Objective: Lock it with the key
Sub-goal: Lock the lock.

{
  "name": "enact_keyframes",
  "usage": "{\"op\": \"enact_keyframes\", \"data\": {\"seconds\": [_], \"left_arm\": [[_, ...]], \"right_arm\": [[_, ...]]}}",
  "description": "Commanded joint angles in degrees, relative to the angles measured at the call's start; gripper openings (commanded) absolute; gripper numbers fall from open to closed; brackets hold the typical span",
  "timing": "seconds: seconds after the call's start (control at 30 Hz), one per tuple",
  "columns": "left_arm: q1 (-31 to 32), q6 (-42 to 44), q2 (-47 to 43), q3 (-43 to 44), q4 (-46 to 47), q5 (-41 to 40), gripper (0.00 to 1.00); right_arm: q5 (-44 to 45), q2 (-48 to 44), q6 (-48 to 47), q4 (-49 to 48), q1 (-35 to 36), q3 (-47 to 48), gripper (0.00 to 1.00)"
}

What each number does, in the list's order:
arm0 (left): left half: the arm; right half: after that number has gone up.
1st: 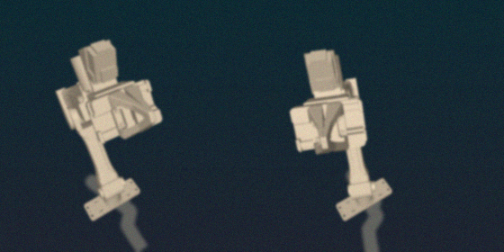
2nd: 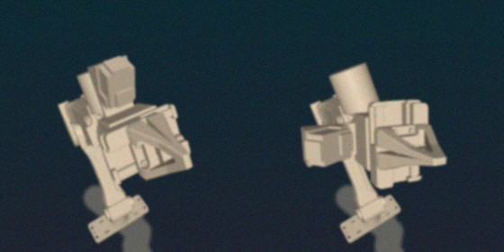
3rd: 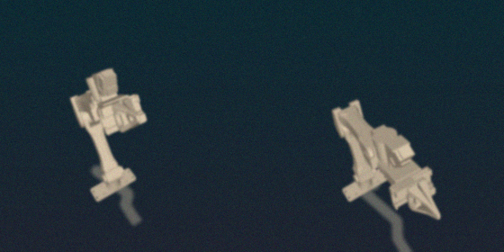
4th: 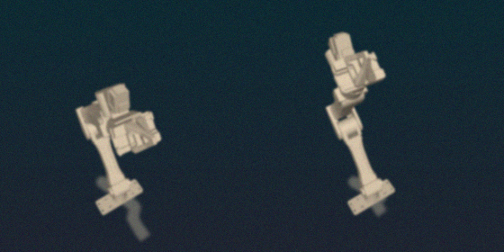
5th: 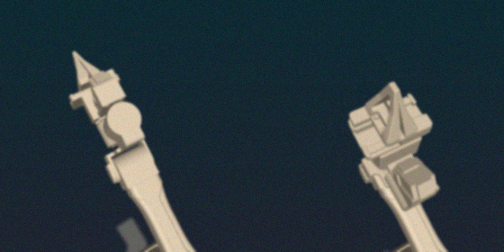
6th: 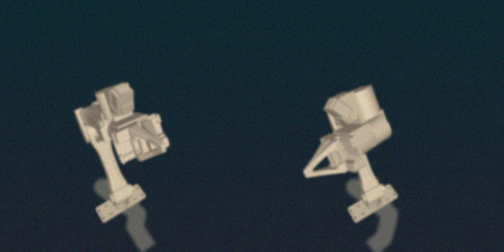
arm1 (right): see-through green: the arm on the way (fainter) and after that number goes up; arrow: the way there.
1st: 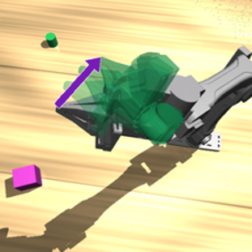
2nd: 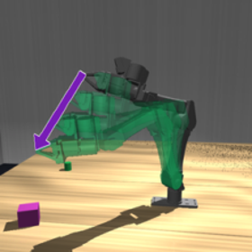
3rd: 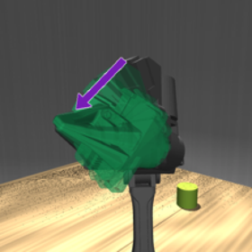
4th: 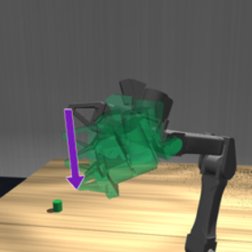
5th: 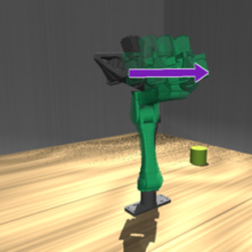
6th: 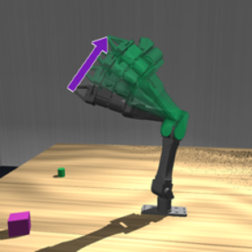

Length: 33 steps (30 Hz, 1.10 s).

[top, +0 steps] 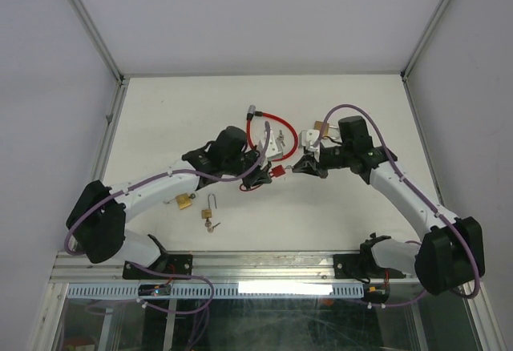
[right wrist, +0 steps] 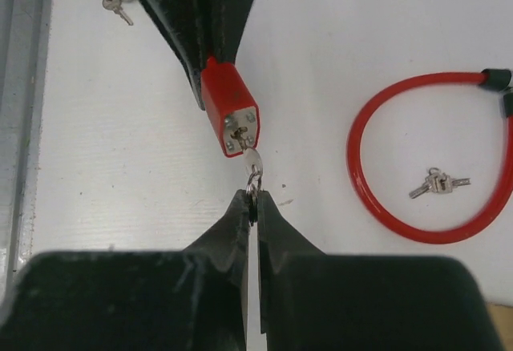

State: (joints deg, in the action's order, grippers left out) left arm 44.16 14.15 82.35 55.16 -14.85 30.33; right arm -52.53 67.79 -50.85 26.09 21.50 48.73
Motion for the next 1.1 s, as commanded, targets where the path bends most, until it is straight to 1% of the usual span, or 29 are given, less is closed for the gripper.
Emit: {"op": "enact_keyframes", "data": {"seconds": [0.0,0.07,0.13,0.2,0.27,0.33,0.4,0.43,0.5,0.57,0.6,0.63,0.7,0.77,0.83,0.87,0.9,0.93,0.97,1.0,1.03,1.07], "left_arm": [[7.5,9.5,-6.3,-2.9,2.0,-26.3,0.00],[10.5,12.9,-8.6,-6.1,6.4,-34.7,0.00],[12.8,16.8,-11.0,-9.3,11.6,-40.1,0.00],[14.1,20.4,-12.1,-11.8,15.3,-43.1,0.00],[14.5,21.6,-12.3,-12.3,15.8,-44.1,0.00],[14.4,21.2,-12.2,-12.2,15.1,-43.8,0.00],[13.1,17.3,-13.0,-11.7,13.4,-37.6,0.00],[11.4,14.6,-13.6,-11.3,12.1,-31.7,0.00],[5.5,7.7,-14.7,-10.7,10.4,-16.8,0.00],[0.8,2.0,-14.8,-10.2,9.8,-4.0,0.00],[-0.3,0.2,-14.2,-9.9,9.7,1.2,0.00],[-0.8,-1.6,-12.7,-9.2,9.3,4.6,0.00],[-0.9,-3.6,-9.0,-6.5,6.5,8.0,0.00],[-0.8,-3.9,-5.6,-3.3,3.1,7.7,0.00],[-0.6,-2.7,-4.7,-2.9,2.8,6.2,0.00],[-0.4,-1.6,-4.8,-3.2,2.8,5.6,0.00],[-0.1,-0.7,-5.0,-3.3,2.9,5.2,0.00],[0.2,-0.1,-5.1,-3.2,3.0,4.7,0.00],[0.5,0.4,-5.3,-3.0,2.9,4.5,0.00],[0.8,0.8,-5.4,-2.8,2.8,4.3,0.00],[1.2,1.1,-5.4,-2.5,2.6,4.0,0.00],[1.4,1.3,-5.4,-2.1,2.4,3.7,0.00]], "right_arm": [[1.5,2.2,4.9,1.8,-6.4,3.0,0.00],[-1.8,4.2,8.2,2.9,-9.0,4.7,0.00],[-6.1,7.3,10.8,5.9,-10.3,6.9,0.00],[-9.6,10.7,11.5,9.7,-10.7,8.8,0.00],[-11.9,13.1,10.6,12.8,-10.7,10.1,0.00],[-11.2,13.8,8.3,14.0,-10.6,10.2,0.00],[-8.3,11.5,7.6,10.9,-10.6,8.2,0.00],[-6.9,9.0,7.5,8.5,-10.6,6.8,0.00],[-4.8,5.7,6.1,5.2,-10.6,4.6,0.00],[-5.1,3.4,4.2,5.0,-11.1,3.8,0.00],[-6.1,2.3,2.5,5.4,-11.4,3.6,0.00],[-7.0,1.1,2.1,4.8,-11.5,3.1,0.00],[-9.5,-0.4,0.5,5.6,-11.6,2.7,0.00],[-11.2,0.5,-0.2,7.7,-11.5,3.8,0.00],[-11.7,1.9,-2.0,10.0,-11.6,4.6,0.00],[-12.2,2.8,-3.4,11.1,-11.6,5.0,0.07],[-13.6,3.6,-6.5,13.3,-11.6,5.4,0.24],[-15.2,4.3,-11.2,16.8,-11.6,5.6,0.42],[-16.6,4.4,-13.2,17.3,-11.6,5.3,0.64],[-18.0,4.0,-12.3,15.5,-11.6,4.5,0.85],[-19.3,3.6,-10.1,12.8,-11.5,3.6,0.97],[-20.1,3.3,-8.1,10.5,-11.5,2.8,0.99]]}}
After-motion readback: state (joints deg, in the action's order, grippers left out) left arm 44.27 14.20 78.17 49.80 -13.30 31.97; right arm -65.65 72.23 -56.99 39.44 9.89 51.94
